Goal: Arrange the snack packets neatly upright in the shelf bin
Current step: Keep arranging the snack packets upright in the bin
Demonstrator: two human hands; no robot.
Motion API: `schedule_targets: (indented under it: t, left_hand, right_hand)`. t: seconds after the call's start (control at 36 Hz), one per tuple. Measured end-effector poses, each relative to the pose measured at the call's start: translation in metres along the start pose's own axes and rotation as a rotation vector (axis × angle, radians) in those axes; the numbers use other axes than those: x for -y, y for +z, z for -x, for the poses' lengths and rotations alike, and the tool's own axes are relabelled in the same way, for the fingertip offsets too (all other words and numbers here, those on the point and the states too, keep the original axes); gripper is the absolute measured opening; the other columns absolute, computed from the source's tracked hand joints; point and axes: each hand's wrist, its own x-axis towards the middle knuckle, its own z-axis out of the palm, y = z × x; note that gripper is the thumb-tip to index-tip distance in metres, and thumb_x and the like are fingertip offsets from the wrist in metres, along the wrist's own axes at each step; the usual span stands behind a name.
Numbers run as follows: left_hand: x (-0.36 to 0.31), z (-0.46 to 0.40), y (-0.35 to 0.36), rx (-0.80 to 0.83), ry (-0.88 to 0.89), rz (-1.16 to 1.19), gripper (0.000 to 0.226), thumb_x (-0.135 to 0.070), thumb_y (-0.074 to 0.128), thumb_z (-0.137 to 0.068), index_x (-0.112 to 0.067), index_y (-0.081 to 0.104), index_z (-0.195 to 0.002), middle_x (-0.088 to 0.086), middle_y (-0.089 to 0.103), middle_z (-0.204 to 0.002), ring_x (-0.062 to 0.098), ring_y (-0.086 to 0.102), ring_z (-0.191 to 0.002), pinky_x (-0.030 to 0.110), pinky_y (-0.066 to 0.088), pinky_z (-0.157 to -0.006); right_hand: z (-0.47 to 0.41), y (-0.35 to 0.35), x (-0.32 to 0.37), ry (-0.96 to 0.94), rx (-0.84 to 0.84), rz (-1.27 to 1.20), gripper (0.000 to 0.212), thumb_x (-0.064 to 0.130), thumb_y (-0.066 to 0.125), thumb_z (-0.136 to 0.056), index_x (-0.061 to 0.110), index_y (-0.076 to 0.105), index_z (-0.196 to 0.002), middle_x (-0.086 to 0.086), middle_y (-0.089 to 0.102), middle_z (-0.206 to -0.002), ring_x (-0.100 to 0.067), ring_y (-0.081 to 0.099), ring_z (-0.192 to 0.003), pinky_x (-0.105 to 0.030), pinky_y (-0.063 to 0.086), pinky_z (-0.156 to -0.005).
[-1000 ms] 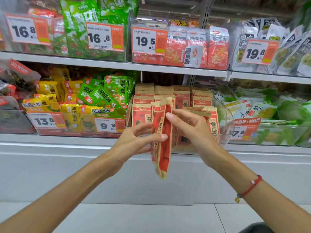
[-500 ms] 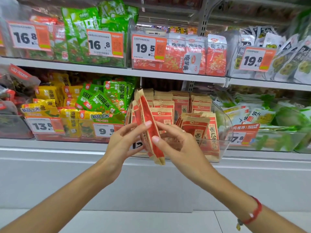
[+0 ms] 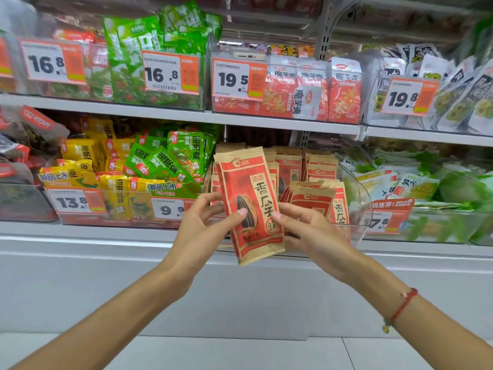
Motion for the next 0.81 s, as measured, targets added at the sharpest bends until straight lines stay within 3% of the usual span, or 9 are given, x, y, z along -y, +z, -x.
schedule_targets:
  t: [0.08,0.19,0.28,0.36,0.42,0.53,0.61,0.72,0.81]
  left_hand:
    - [-0.001,0.002,0.001,-0.008,0.007,0.039,0.041,-0.021,0.075,-0.080,-0.022,0.058,-0.117,-0.003,0.068,-0.112,0.004,0.070,-0.087,0.021,0.057,-0.070]
    - [-0.001,0.004,-0.001,0.004,-0.034,0.115,0.041,-0.020,0.072,-0.082,-0.019,0.059,-0.121,-0.002,0.071,-0.110,0.004,0.071,-0.088,0.016,0.057,-0.066]
    - [0.003,0.002,-0.003,-0.034,-0.038,0.138,0.037,-0.021,0.073,-0.082,-0.023,0.063,-0.117,-0.007,0.072,-0.109,0.006,0.068,-0.099,0.021,0.054,-0.075]
    - [0.003,0.004,0.000,-0.056,-0.045,0.138,0.049,-0.036,0.076,-0.073,-0.025,0.061,-0.119,-0.008,0.069,-0.114,0.007,0.064,-0.108,0.029,0.053,-0.088]
    - [-0.001,0.008,0.005,0.020,-0.064,0.161,0.061,-0.046,0.074,-0.063,-0.025,0.062,-0.118,-0.007,0.070,-0.112,0.007,0.065,-0.106,0.030,0.054,-0.089]
    - [-0.006,0.011,0.012,0.119,-0.087,0.230,0.036,-0.039,0.067,-0.078,-0.026,0.066,-0.112,-0.006,0.074,-0.105,0.009,0.070,-0.097,0.030,0.054,-0.089]
    - [-0.001,0.007,0.006,0.088,-0.120,0.295,0.026,-0.029,0.064,-0.088,-0.021,0.066,-0.113,0.000,0.075,-0.105,0.013,0.072,-0.091,0.023,0.059,-0.078]
    - [0.000,0.003,0.000,0.068,-0.097,0.313,0.020,-0.014,0.058,-0.094,-0.017,0.066,-0.112,0.002,0.075,-0.100,0.013,0.073,-0.086,0.018,0.057,-0.066]
    - [0.001,-0.001,-0.003,0.049,-0.019,0.229,0.024,-0.014,0.058,-0.094,-0.019,0.064,-0.117,-0.002,0.075,-0.102,0.012,0.072,-0.093,0.017,0.056,-0.066]
  right_hand:
    - [0.000,0.001,-0.002,-0.004,-0.007,0.020,0.037,0.025,0.060,-0.090,0.019,0.060,-0.127,0.000,0.070,-0.115,-0.017,0.066,-0.108,-0.037,0.050,-0.097]
    - [0.004,0.003,-0.001,-0.055,-0.010,0.014,0.054,0.030,0.071,-0.074,0.021,0.059,-0.126,0.003,0.071,-0.114,-0.014,0.066,-0.108,-0.034,0.050,-0.094]
    - [0.005,0.007,0.001,-0.198,-0.129,0.101,0.049,0.030,0.076,-0.071,0.030,0.062,-0.118,0.012,0.072,-0.108,-0.004,0.065,-0.103,-0.022,0.053,-0.084]
    - [0.006,0.013,0.000,-0.491,-0.308,0.307,0.040,0.014,0.078,-0.078,0.030,0.066,-0.112,0.012,0.071,-0.102,-0.003,0.067,-0.096,-0.014,0.052,-0.075]
    - [0.006,0.016,-0.004,-0.644,-0.364,0.513,0.043,0.011,0.078,-0.078,0.027,0.066,-0.116,0.015,0.066,-0.102,-0.006,0.063,-0.097,-0.016,0.052,-0.076]
    - [0.002,0.025,-0.013,-0.857,-0.378,0.832,0.048,0.013,0.077,-0.076,0.028,0.064,-0.119,0.013,0.061,-0.102,-0.009,0.055,-0.093,-0.025,0.050,-0.076]
    - [0.001,0.029,-0.015,-0.858,-0.332,0.953,0.049,0.014,0.077,-0.076,0.026,0.064,-0.121,0.010,0.061,-0.106,-0.009,0.054,-0.095,-0.027,0.052,-0.076]
    - [0.005,0.030,-0.011,-0.757,-0.239,0.970,0.038,0.043,0.063,-0.082,0.030,0.066,-0.117,0.017,0.059,-0.110,0.000,0.049,-0.102,-0.021,0.049,-0.081]
    - [0.006,0.029,-0.005,-0.661,-0.295,0.886,0.047,0.053,0.056,-0.084,0.032,0.059,-0.125,0.022,0.051,-0.119,0.006,0.041,-0.116,-0.012,0.040,-0.090]
